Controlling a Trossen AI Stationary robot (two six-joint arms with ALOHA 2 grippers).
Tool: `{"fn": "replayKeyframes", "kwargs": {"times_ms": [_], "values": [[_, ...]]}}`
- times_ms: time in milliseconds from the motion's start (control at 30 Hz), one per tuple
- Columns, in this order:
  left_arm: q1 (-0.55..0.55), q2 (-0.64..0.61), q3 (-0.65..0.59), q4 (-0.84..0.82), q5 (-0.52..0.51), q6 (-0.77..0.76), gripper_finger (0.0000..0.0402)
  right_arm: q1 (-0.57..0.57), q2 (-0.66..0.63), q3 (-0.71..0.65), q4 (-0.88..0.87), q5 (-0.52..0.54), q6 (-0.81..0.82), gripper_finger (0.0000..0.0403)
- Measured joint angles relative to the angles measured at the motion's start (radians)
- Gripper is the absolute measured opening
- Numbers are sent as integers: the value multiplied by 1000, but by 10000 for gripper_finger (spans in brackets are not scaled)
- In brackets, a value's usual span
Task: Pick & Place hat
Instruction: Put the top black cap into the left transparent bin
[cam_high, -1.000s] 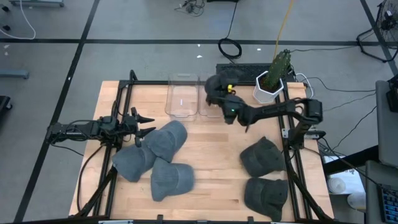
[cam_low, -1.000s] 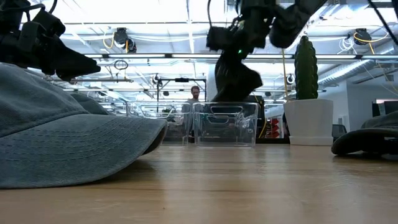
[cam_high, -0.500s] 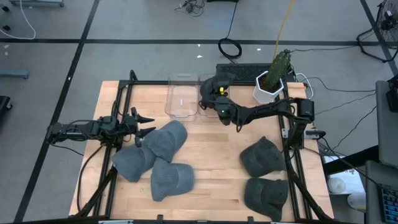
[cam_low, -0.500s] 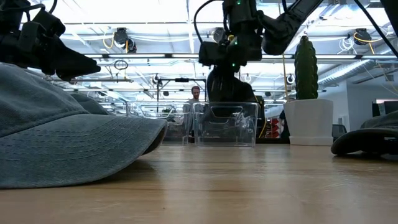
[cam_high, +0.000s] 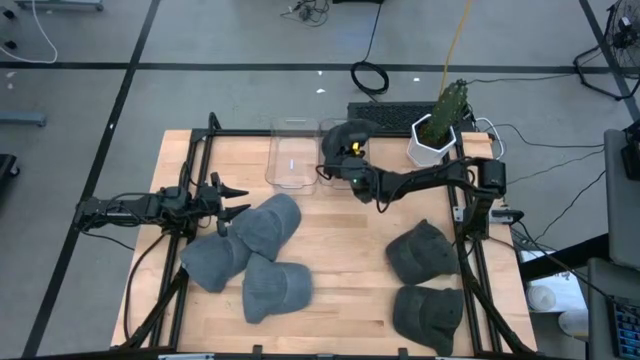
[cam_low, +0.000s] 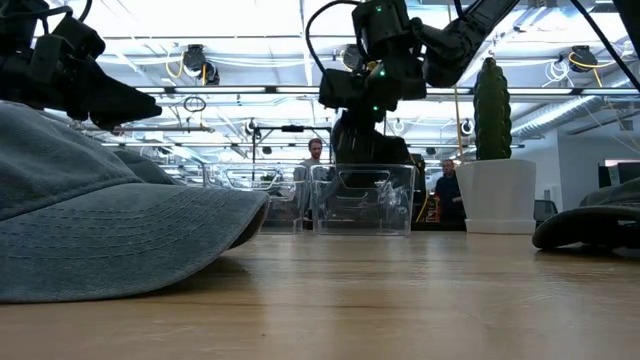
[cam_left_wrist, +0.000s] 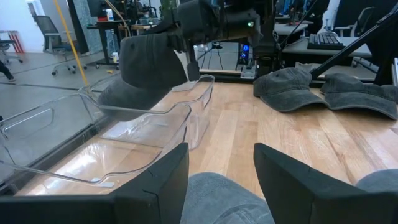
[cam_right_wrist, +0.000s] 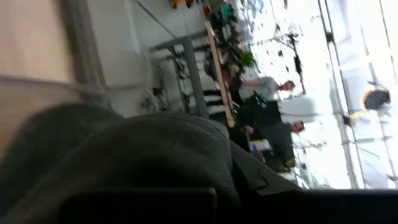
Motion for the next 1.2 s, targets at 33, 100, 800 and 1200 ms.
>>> {"fn": "replayKeyframes", "kwargs": {"times_ms": [33,100,800,1200], "values": [[0,0,0,0,0,0,191,6,0,0,-13,-15,9,0],[0,0,0,0,0,0,191,20,1,-1,-30,-37,33,0],[0,0,0,0,0,0,191,82,-6,-1,-159,-96,349,147],[0,0,0,0,0,0,191,152,-143,-1,-197,-100,464,212]]}}
